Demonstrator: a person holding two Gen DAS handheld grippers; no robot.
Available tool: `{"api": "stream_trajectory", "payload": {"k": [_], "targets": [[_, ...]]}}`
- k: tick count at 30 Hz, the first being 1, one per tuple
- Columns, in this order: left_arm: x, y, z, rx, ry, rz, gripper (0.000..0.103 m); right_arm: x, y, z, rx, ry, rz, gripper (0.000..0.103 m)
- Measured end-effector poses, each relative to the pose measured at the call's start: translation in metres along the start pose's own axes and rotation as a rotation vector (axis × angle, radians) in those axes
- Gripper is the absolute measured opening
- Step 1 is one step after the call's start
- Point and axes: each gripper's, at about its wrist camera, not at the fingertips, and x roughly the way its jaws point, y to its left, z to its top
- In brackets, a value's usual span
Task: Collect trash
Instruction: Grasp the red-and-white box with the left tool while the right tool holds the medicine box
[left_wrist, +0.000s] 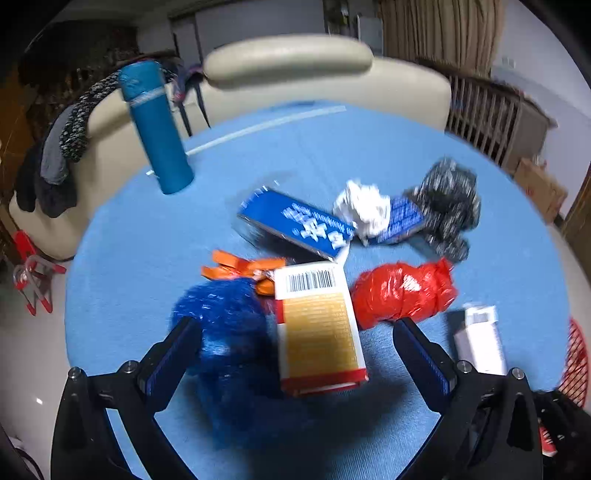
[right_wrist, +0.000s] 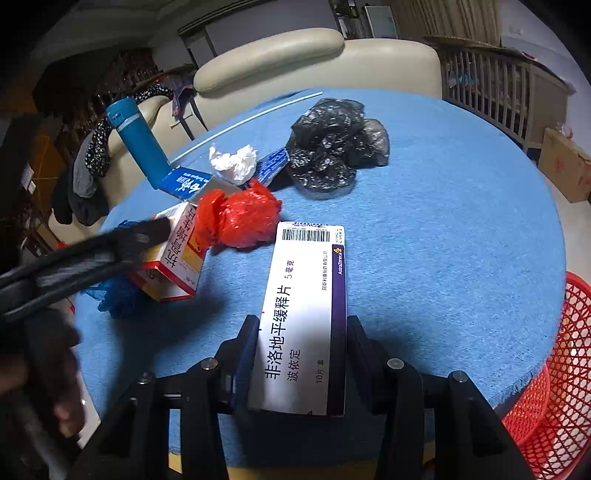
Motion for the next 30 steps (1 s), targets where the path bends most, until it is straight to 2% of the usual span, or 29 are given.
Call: {"api": "stream_trajectory", "payload": {"k": [3, 8, 11, 14, 17, 20, 23, 26, 30], "targets": [[0.006, -0.013, -0.001, 0.083, -0.003, 0.028, 0.103, -0.002, -0.006, 0.0, 0.009, -0.003, 0.006, 0.049], [0.003, -0.013, -0.003, 0.113, -0.01, 0.03, 0.097, -0.003, -0.009, 0.0, 0.016, -0.007, 0.016, 0.049], [0.002, -0.005, -0.002, 0.101, -0.005, 0.029, 0.097, -0.003, -0.009, -0.001, 0.02, -0.008, 0.019, 0.049], [0.005, 0.014, -0.003, 0.079, -0.005, 0.103, 0.097, -0.006, -0.011, -0.001, 0.023, -0.013, 0.014, 0.049], [-0.005, 0.041, -0.004, 0.006, -0.029, 0.155, 0.097, -0.008, -0.014, -0.001, 0.035, -0.02, 0.013, 0.049], [-0.025, 0.055, -0.002, -0.055, -0.078, 0.119, 0.097, -0.007, -0.014, -0.002, 0.039, -0.02, 0.015, 0.049], [-0.034, 0.043, 0.0, -0.028, -0.1, 0.068, 0.097, -0.007, -0.01, -0.002, 0.025, -0.02, 0.018, 0.049], [-0.015, 0.023, 0.001, 0.043, -0.051, 0.022, 0.097, -0.008, -0.009, -0.002, 0.022, -0.025, 0.016, 0.049], [0.018, 0.005, -0.006, 0.124, 0.059, 0.037, 0.097, -0.01, -0.012, -0.002, 0.032, -0.025, 0.01, 0.049]]}}
